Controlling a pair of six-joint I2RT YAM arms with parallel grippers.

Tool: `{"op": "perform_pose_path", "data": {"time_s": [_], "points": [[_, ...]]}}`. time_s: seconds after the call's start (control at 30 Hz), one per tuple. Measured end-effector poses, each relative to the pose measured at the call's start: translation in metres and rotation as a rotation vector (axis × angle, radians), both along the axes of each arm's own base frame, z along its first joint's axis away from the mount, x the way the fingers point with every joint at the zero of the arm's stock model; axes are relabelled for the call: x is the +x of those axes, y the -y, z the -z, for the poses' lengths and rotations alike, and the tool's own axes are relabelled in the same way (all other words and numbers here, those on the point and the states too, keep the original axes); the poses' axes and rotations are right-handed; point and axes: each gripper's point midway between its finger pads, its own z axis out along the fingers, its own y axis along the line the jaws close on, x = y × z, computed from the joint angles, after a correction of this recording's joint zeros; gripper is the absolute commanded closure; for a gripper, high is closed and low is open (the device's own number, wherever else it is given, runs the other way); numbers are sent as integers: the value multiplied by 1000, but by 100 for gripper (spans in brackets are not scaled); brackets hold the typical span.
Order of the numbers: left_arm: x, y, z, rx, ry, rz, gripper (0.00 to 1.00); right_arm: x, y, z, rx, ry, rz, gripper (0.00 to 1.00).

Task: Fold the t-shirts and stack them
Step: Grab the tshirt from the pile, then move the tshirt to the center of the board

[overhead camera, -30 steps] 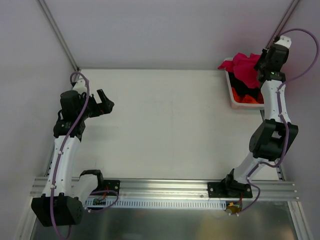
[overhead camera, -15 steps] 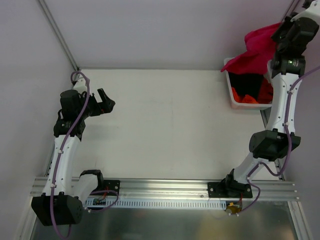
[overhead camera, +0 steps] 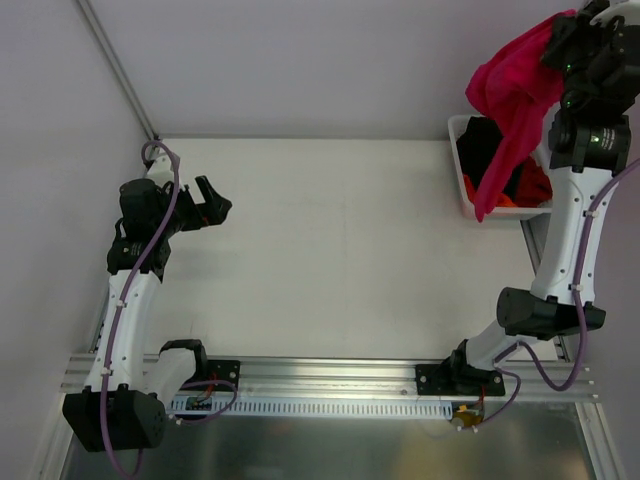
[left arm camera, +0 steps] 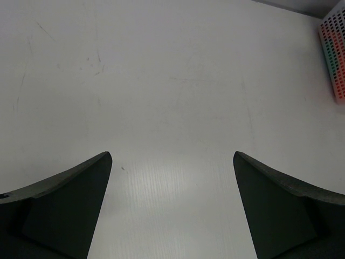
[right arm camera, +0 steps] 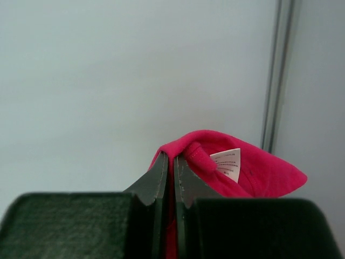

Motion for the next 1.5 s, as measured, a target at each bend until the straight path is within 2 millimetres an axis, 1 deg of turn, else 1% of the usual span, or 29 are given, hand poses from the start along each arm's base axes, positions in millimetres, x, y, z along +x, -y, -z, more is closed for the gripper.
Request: {"op": "perform_pose_path", "data": {"time_s": [0.1,0.17,0.3,0.43,0.53,0.7,0.77,0.8,0.9,1.0,1.1,1.23,1.33,1.37,1.43,1.5], "points": [[-1,3,-1,-7,4,14,1,-11,-20,-4,-10,-5,-56,99],[-2,4,-4,-8,13,19,1,-19,-29,-6,-15,-8,-84,100],[-6,4,-11,-7,37,21,1,-32,-39,-11,-20,-6,-116,100],[-8,5,-16,-8,54,26,1,-39,-47,-12,-22,-7,-144,100],[-10,7,-17,-14,56,36,1,-39,-58,-7,-19,-24,-176,100],[-10,8,-17,-17,57,39,1,-33,-80,18,-16,-91,-241,99],[-10,8,-18,-18,59,40,1,-33,-89,25,-16,-117,-264,100],[-11,8,-18,-18,60,40,1,-33,-96,28,-16,-127,-284,100],[-11,8,-18,-19,60,39,1,-39,-125,30,-25,-142,-360,100],[-10,8,-18,-22,58,32,1,-49,-169,32,-36,-152,-474,100],[-10,6,-18,-28,55,15,1,-59,-214,38,-46,-169,-589,100],[-7,-1,-18,-25,51,-31,1,-73,-283,58,-88,-216,-740,100],[-6,-6,-18,-23,50,-68,1,-84,-329,79,-111,-263,-844,100],[-6,-8,-18,-20,51,-81,1,-87,-341,86,-116,-280,-873,100],[-6,-13,-18,-11,57,-109,1,-87,-356,103,-119,-317,-905,100],[-8,-18,-21,-2,68,-135,1,-83,-360,122,-122,-360,-907,100]]}}
